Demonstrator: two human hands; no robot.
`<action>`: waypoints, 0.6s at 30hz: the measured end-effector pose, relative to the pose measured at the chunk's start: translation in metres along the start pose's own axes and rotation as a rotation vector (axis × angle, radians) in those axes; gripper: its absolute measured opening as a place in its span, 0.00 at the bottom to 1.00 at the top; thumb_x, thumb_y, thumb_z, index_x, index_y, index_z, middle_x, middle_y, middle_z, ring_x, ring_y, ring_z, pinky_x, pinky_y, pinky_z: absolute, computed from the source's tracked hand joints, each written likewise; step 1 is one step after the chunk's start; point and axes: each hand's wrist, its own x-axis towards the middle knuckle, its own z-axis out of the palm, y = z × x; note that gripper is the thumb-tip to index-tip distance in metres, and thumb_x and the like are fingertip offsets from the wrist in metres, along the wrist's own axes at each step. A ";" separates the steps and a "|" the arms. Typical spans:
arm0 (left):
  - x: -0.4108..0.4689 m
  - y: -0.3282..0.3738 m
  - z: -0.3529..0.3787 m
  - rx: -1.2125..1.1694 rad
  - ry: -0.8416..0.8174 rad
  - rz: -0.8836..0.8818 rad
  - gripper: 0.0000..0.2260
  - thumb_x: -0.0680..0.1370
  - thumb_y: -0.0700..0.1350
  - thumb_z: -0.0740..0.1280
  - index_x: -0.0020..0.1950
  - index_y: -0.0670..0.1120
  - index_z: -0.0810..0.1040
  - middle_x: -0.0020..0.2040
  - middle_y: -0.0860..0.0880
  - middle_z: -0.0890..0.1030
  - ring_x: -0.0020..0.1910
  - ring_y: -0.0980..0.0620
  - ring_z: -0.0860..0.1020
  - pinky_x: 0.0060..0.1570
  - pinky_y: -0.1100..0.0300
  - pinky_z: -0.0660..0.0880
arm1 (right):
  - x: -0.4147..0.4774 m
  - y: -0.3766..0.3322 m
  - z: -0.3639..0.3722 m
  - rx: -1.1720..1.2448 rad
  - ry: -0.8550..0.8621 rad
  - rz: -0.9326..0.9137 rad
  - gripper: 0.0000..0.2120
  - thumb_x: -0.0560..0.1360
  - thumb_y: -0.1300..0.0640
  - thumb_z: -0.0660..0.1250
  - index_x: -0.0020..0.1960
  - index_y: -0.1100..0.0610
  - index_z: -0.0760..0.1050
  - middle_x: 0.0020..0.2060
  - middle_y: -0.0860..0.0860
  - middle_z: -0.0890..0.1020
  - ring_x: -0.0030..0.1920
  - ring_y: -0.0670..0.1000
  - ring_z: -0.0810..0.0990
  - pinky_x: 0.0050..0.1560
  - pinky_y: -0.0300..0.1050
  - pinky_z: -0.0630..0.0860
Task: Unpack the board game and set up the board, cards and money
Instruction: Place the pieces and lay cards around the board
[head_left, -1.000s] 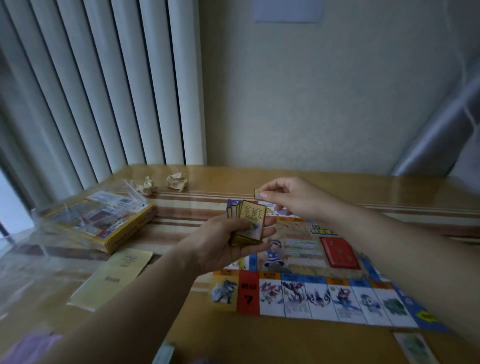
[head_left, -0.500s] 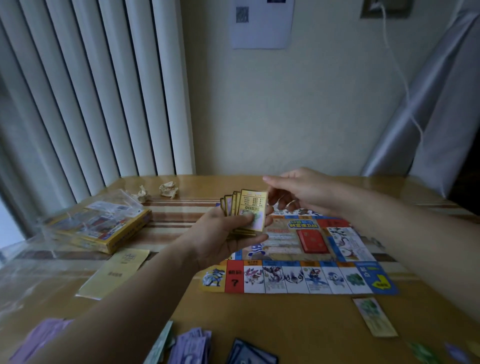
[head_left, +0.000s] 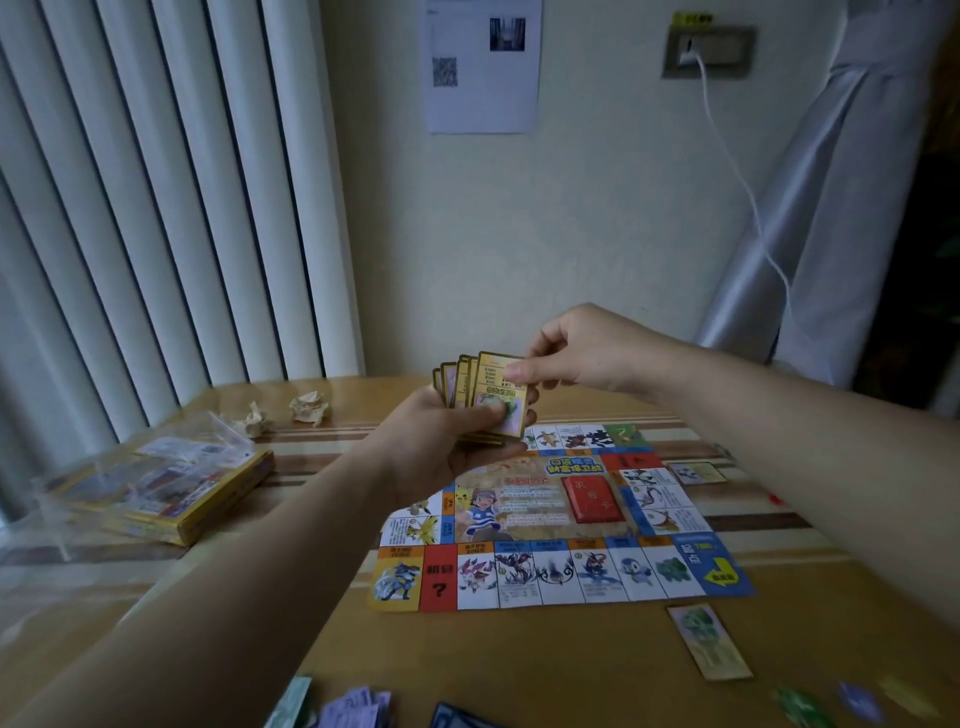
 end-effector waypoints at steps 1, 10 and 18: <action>0.001 -0.002 0.000 0.000 0.014 -0.021 0.07 0.77 0.33 0.62 0.52 0.37 0.77 0.47 0.40 0.83 0.45 0.47 0.83 0.44 0.57 0.82 | 0.000 0.001 0.000 -0.022 -0.010 0.001 0.09 0.70 0.49 0.74 0.36 0.53 0.79 0.31 0.45 0.81 0.34 0.42 0.76 0.40 0.39 0.70; 0.007 -0.013 -0.006 -0.211 0.102 -0.168 0.11 0.80 0.43 0.62 0.52 0.35 0.76 0.43 0.36 0.83 0.41 0.42 0.83 0.40 0.51 0.82 | 0.009 0.018 0.007 -0.062 -0.040 0.075 0.06 0.71 0.52 0.73 0.38 0.53 0.80 0.36 0.49 0.82 0.35 0.43 0.76 0.40 0.39 0.72; 0.031 -0.028 -0.020 -0.205 0.178 -0.123 0.05 0.76 0.34 0.64 0.47 0.32 0.75 0.42 0.35 0.81 0.42 0.42 0.82 0.40 0.54 0.82 | 0.026 0.041 0.024 0.073 -0.006 0.137 0.09 0.73 0.52 0.71 0.50 0.56 0.80 0.37 0.47 0.82 0.33 0.41 0.77 0.35 0.33 0.72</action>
